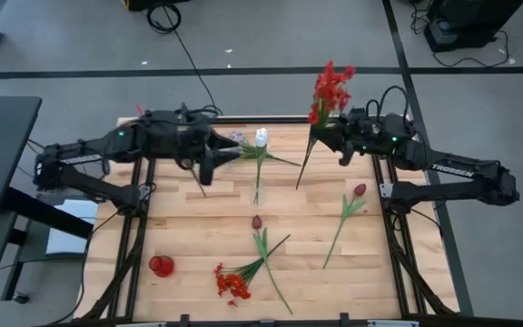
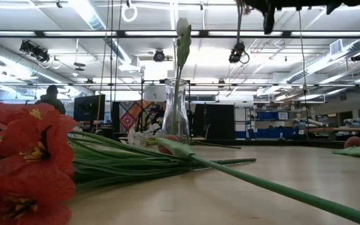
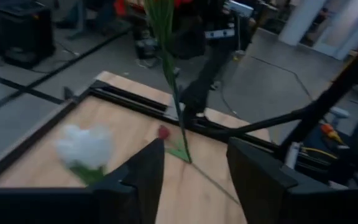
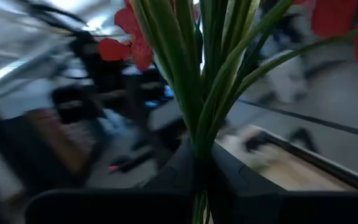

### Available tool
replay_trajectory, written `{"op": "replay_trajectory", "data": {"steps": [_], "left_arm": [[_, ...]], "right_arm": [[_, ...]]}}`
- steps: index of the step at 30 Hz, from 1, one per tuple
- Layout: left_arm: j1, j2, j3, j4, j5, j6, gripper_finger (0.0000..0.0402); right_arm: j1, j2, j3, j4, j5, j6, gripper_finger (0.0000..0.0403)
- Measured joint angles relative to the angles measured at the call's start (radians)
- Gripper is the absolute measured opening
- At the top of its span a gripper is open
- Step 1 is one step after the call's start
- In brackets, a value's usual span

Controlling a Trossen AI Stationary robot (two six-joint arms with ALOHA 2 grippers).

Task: Sort flowers into vase by color
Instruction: Put the top orange flowers into the transparent vase

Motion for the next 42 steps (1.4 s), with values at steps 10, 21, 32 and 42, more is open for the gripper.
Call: {"op": "replay_trajectory", "data": {"steps": [10, 21, 32, 42], "left_arm": [[-0.088, 0.181, 0.06, 0.13, -0.026, -0.041, 0.0229], [-0.124, 0.282, 0.06, 0.322, -0.025, -0.034, 0.0229], [-0.139, 0.309, 0.06, 0.38, -0.021, 0.039, 0.0218], [-0.131, 0.309, 0.06, 0.409, -0.025, 0.08, 0.0164]], "right_arm": [[0.149, 0.041, 0.0, 0.11, -0.08, -0.064, 0.0039], [0.299, 0.175, 0.11, 0.175, -0.009, -0.177, 0.004], [0.31, 0.271, 0.174, 0.176, 0.007, -0.187, 0.0037], [0.325, 0.323, 0.235, 0.186, -0.01, -0.232, 0.0036]]}}
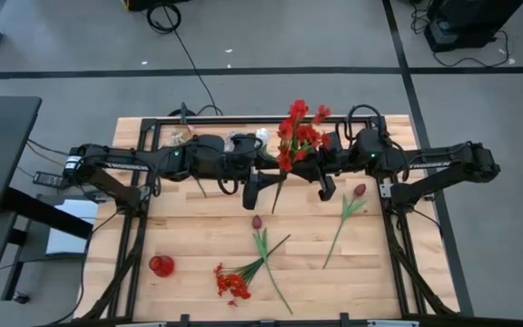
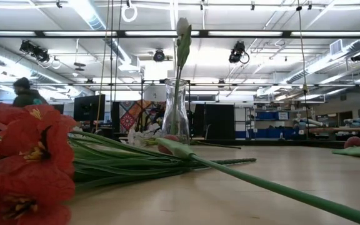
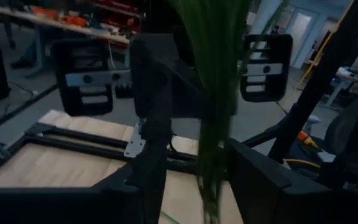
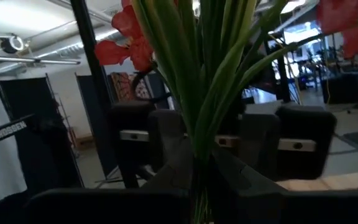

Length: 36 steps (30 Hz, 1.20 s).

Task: Sort flowers into vase by color
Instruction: Put the top orange flowers into the transparent vase

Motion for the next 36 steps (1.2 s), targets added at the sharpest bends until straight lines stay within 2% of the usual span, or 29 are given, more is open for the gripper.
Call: {"op": "replay_trajectory", "data": {"steps": [8, 15, 21, 25, 31, 36], "left_arm": [[0.0, 0.0, 0.0, -0.001, 0.018, 0.068, 0.01], [0.0, 0.0, -0.001, -0.029, 0.038, 0.106, 0.0017], [0.0, -0.007, 0.0, -0.049, 0.041, 0.127, 0.0016], [0.011, -0.036, -0.001, -0.091, 0.003, 0.127, 0.0015], [0.059, -0.048, -0.002, -0.195, 0.005, 0.162, 0.0014], [0.094, -0.063, -0.082, -0.098, 0.003, 0.171, 0.0014]], "right_arm": [[0.006, 0.055, 0.041, -0.015, -0.01, 0.005, 0.0036], [0.008, 0.065, 0.042, -0.017, 0.013, 0.008, 0.0053], [0.002, 0.053, 0.04, -0.026, 0.028, 0.007, 0.0102], [-0.002, 0.017, 0.04, -0.039, 0.121, 0.011, 0.0129], [-0.004, -0.059, 0.04, -0.115, 0.163, 0.003, 0.0142], [-0.003, -0.117, 0.04, -0.231, 0.202, -0.004, 0.0142]]}}
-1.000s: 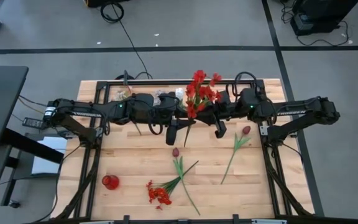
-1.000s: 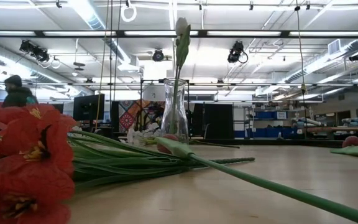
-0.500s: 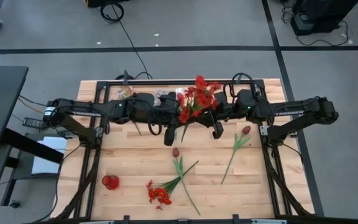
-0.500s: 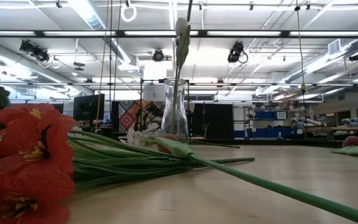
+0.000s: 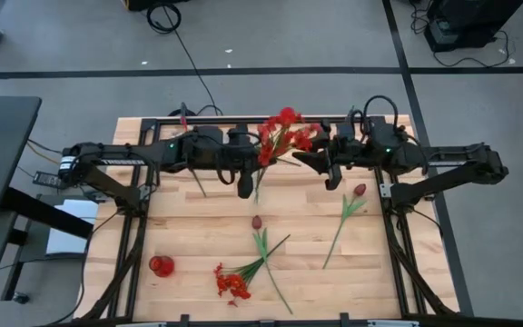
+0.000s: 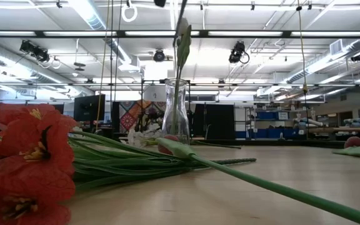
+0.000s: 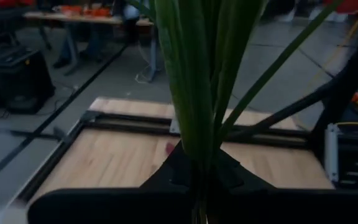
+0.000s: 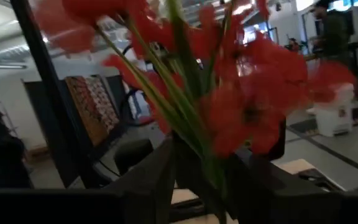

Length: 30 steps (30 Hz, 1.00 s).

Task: Sort flowers into vase by color
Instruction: Put the top orange flowers into the transparent vase

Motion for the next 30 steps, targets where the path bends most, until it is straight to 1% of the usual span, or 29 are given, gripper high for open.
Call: {"op": "replay_trajectory", "data": {"steps": [1, 3, 5, 7, 9, 10, 12, 14, 23, 27, 30], "left_arm": [[0.003, -0.008, -0.033, 0.021, -0.001, -0.006, 0.0014], [0.01, -0.021, -0.097, 0.13, -0.004, -0.015, 0.0014], [0.015, -0.058, -0.178, 0.177, -0.012, -0.013, 0.0014], [0.025, -0.071, -0.244, 0.297, -0.012, 0.029, 0.0014], [0.03, -0.094, -0.319, 0.356, -0.015, 0.053, 0.0014], [0.031, -0.096, -0.348, 0.413, -0.016, 0.054, 0.0014], [0.03, -0.099, -0.401, 0.518, -0.015, 0.057, 0.0014], [0.029, -0.103, -0.442, 0.586, -0.015, 0.077, 0.0014], [0.057, -0.102, -0.491, 0.594, -0.028, 0.157, 0.0013], [0.088, -0.102, -0.527, 0.595, -0.03, 0.13, 0.0013], [0.092, -0.102, -0.556, 0.621, -0.029, 0.113, 0.0013]], "right_arm": [[0.002, -0.011, 0.0, -0.033, 0.009, 0.0, 0.0142], [0.011, -0.03, 0.0, -0.087, 0.027, 0.005, 0.0142], [0.023, -0.049, 0.0, -0.141, 0.046, 0.007, 0.0142], [0.037, -0.066, 0.0, -0.199, 0.075, 0.008, 0.0142], [0.052, -0.073, 0.0, -0.243, 0.112, 0.008, 0.0142], [0.056, -0.078, 0.0, -0.27, 0.128, 0.008, 0.0142], [0.061, -0.078, 0.0, -0.292, 0.149, 0.007, 0.0142], [0.063, -0.08, 0.0, -0.302, 0.161, 0.006, 0.0141], [0.046, -0.064, 0.0, -0.303, 0.163, 0.001, 0.0141], [0.033, -0.062, 0.0, -0.311, 0.163, 0.003, 0.0141], [0.023, -0.062, 0.0, -0.32, 0.192, 0.012, 0.014]]}}
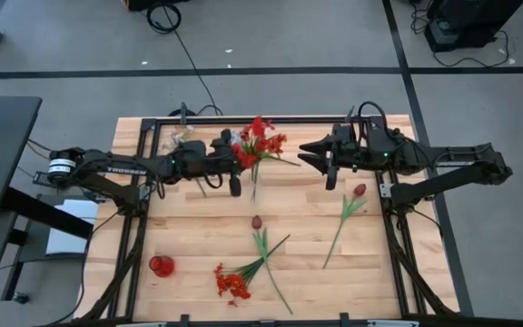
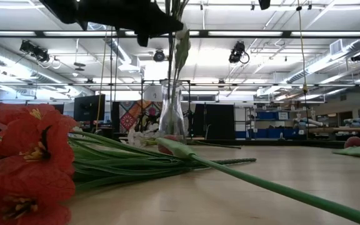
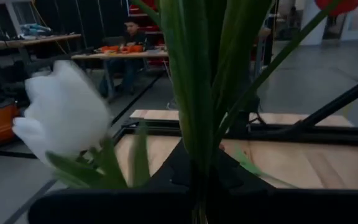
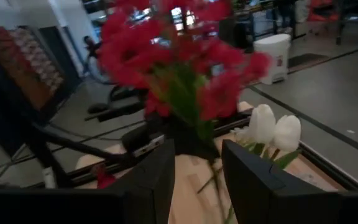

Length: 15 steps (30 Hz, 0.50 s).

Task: Sort flowers into vase by color
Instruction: Put the top orange flowers into the transparent vase

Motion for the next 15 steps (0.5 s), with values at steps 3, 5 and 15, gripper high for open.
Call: {"op": "replay_trajectory", "data": {"steps": [3, 5, 15], "left_arm": [[0.0, 0.0, -0.03, 0.037, 0.001, -0.019, 0.0014], [0.0, 0.001, -0.039, 0.04, 0.001, -0.033, 0.0024], [0.0, -0.011, -0.044, 0.037, 0.001, -0.075, 0.0114]], "right_arm": [[-0.006, 0.0, 0.0, -0.009, 0.015, -0.009, 0.014], [-0.005, 0.0, 0.0, -0.021, -0.006, -0.022, 0.014], [-0.006, 0.0, 0.0, -0.033, -0.032, 0.005, 0.014]]}}
